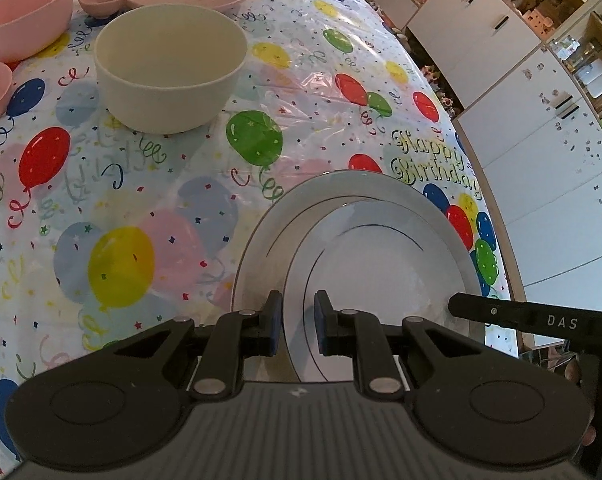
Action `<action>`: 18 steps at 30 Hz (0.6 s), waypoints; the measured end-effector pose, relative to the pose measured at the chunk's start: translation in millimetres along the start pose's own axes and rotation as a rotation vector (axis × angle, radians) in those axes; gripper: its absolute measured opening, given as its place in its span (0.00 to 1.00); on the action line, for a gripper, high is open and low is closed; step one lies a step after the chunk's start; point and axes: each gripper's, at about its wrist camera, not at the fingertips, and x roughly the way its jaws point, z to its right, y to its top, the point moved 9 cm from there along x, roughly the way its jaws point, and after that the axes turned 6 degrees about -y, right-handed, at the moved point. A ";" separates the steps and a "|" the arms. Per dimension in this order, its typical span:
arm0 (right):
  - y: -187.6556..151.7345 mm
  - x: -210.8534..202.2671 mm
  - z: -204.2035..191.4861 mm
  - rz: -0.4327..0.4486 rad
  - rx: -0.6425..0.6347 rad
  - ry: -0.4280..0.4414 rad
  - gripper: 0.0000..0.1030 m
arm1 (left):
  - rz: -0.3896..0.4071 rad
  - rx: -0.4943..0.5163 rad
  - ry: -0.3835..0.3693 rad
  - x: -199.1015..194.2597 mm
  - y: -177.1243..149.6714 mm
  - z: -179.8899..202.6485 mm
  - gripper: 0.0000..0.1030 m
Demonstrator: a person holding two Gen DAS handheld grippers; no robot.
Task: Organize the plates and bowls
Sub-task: 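Lower the plate onto the first white plate and open both grippers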
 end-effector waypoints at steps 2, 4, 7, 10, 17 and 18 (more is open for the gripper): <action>0.0 0.0 0.1 -0.001 -0.004 0.003 0.07 | -0.003 -0.007 -0.001 0.0 0.1 -0.6 0.16; 0.2 -0.1 0.3 -0.003 -0.006 0.005 0.06 | -0.002 -0.012 0.001 -1.0 0.3 -1.4 0.16; 1.5 -0.3 1.3 -0.003 -0.005 0.010 0.06 | 0.000 -0.021 0.001 -2.6 1.5 -2.9 0.16; 1.6 0.6 0.4 -0.007 -0.011 0.011 0.06 | 0.000 -0.019 0.007 -3.6 1.7 -3.2 0.16; 0.1 0.1 -5.0 -0.015 -0.056 -0.012 0.11 | 0.014 -0.003 0.025 -12.2 0.0 -4.0 0.16; -0.2 -1.5 -6.2 -0.010 -0.064 -0.017 0.14 | 0.020 0.002 0.028 -14.7 0.0 -4.3 0.16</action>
